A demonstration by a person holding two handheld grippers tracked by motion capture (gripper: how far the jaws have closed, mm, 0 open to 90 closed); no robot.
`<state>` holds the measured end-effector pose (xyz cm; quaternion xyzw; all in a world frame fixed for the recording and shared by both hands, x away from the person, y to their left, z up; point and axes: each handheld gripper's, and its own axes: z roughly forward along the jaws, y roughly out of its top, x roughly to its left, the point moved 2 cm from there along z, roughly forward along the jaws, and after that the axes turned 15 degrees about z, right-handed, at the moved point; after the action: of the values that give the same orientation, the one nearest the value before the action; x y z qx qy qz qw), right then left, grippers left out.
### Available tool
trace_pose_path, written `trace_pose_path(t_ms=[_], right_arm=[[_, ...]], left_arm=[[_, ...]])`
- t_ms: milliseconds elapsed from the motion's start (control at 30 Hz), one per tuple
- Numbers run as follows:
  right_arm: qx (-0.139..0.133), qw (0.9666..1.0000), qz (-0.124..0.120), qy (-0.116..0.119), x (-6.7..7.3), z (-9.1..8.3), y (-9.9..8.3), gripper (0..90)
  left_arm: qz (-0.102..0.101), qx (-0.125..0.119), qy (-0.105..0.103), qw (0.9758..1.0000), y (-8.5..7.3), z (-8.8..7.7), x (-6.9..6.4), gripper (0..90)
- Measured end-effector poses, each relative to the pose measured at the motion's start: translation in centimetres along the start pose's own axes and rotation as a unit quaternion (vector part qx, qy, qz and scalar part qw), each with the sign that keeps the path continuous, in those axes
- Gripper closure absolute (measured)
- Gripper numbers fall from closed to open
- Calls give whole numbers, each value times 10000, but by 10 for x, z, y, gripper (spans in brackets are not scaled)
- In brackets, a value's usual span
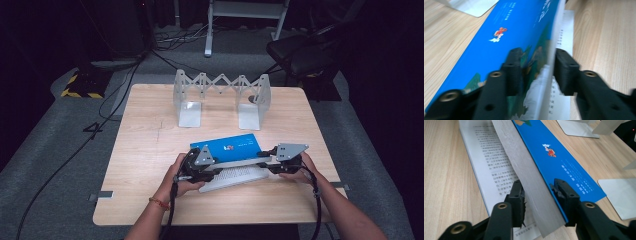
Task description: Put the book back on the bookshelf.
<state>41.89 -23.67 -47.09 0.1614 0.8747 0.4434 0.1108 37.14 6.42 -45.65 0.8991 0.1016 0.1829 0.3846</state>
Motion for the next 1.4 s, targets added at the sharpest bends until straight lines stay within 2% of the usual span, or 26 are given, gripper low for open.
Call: trace_pose_path(t_ms=[67,133,167,267,300,367,467,533,600,667,733,767,867,900,967,1033,1167,1233,1300,1400], right_arm=[[41,9999,-107,-54,5,-1,4,659],[123,9996,-249,-103,10,-1,7,671],[123,9996,-249,-103,10,-1,7,671],[196,9990,-361,-156,15,-1,9,682],[216,9988,-392,-177,16,-1,10,682],[280,9983,-462,-228,19,0,11,683],[267,9982,-485,-225,21,1,14,690],[260,9982,-485,-225,23,2,16,693],[298,9979,-530,-223,26,4,19,696],[344,9976,-553,-240,28,6,20,696],[377,9973,-581,-257,30,7,21,695],[379,9973,-574,-261,30,8,21,693],[356,9976,-537,-254,31,10,21,682],[358,9981,-467,-202,31,11,21,662],[57,9999,-85,61,22,12,17,605],[-116,9994,130,313,13,13,12,596],[-196,9993,44,326,12,13,13,600],[-240,9994,-108,206,13,11,13,606],[-245,9994,-3,236,13,12,11,615],[-121,9998,-150,91,18,10,15,662]], left_arm=[[-9,-6,-11,10000,3,-4,-1,476],[56,114,227,9997,12,-9,-7,417],[56,114,227,9997,12,-9,-7,393],[221,497,522,9972,21,-4,-18,347],[270,541,531,9968,23,-3,-20,334],[300,442,438,9976,27,-1,-25,348],[321,467,372,9977,31,4,-29,346],[274,664,554,9959,32,15,-29,343],[192,764,610,9950,30,23,-28,340],[219,828,721,9937,26,27,-27,394],[267,854,894,9920,21,27,-26,512],[277,803,824,9930,18,26,-24,567],[233,742,748,9942,14,24,-21,587],[192,664,679,9953,12,24,-20,587],[139,547,635,9964,9,22,-18,606],[170,521,600,9967,9,22,-17,614],[81,387,529,9978,7,19,-13,619],[79,371,497,9980,6,19,-13,619],[167,467,466,9977,7,20,-13,619],[93,421,575,9974,9,17,-14,593]])
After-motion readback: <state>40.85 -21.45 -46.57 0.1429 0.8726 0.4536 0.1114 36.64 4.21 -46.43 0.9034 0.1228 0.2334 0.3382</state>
